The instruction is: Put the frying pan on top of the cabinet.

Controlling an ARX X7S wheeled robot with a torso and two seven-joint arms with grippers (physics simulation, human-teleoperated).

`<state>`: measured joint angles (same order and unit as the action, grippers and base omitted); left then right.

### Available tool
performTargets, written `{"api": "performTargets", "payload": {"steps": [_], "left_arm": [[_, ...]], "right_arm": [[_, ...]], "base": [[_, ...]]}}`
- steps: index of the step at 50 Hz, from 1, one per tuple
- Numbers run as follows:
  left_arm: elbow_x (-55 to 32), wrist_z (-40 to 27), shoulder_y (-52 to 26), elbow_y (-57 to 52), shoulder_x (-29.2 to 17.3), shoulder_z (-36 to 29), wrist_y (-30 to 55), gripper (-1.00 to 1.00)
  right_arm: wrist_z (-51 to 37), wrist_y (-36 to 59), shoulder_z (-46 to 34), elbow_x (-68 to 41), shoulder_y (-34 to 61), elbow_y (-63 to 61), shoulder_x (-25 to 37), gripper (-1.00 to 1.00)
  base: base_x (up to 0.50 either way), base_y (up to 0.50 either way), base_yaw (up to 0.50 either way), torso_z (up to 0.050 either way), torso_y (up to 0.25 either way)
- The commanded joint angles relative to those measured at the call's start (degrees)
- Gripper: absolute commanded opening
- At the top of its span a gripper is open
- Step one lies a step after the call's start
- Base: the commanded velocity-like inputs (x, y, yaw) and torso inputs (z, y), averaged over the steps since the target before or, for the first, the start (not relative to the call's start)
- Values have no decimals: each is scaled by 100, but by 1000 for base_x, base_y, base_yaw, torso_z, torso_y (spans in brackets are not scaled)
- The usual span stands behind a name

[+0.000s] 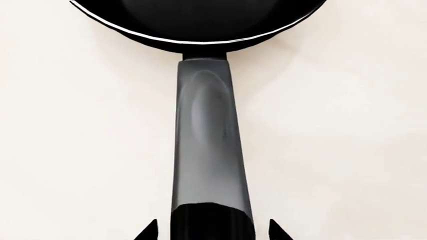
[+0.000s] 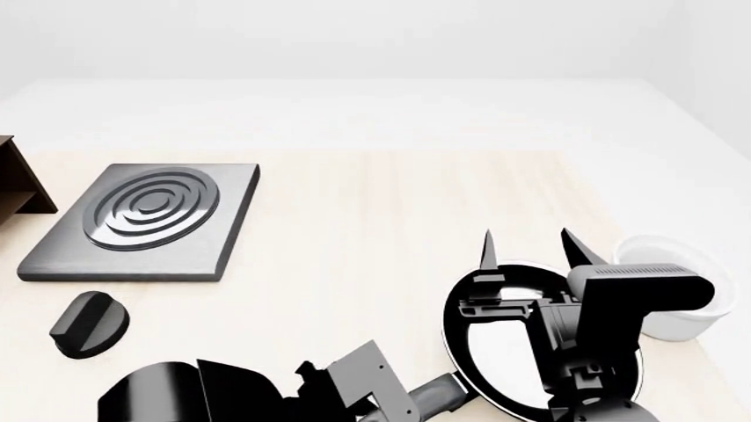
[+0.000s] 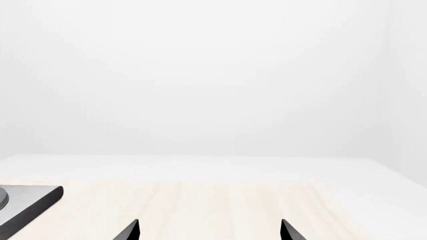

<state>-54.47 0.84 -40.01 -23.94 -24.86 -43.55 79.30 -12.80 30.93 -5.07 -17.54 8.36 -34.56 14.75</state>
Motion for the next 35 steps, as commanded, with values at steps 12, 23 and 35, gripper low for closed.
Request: {"api": "performTargets", "payload": {"steps": [12,23,35], "left_arm": [[34,-233,-53,112,-51,1,-33,-100],[-77,-509,-196,98,-704,1024,-258,-100],[-225,-655,-228,526,-1187,1986,-540,-100]], "right_arm": [[-58,1,-20,-61,22,-42,54,100],[-108,6,-3,-86,8,-99,83,100],[-132,-17,-35,-108,15,-87,94,100]], "base": [[0,0,0,0,0],[0,0,0,0,0],[0,0,0,0,2]]}}
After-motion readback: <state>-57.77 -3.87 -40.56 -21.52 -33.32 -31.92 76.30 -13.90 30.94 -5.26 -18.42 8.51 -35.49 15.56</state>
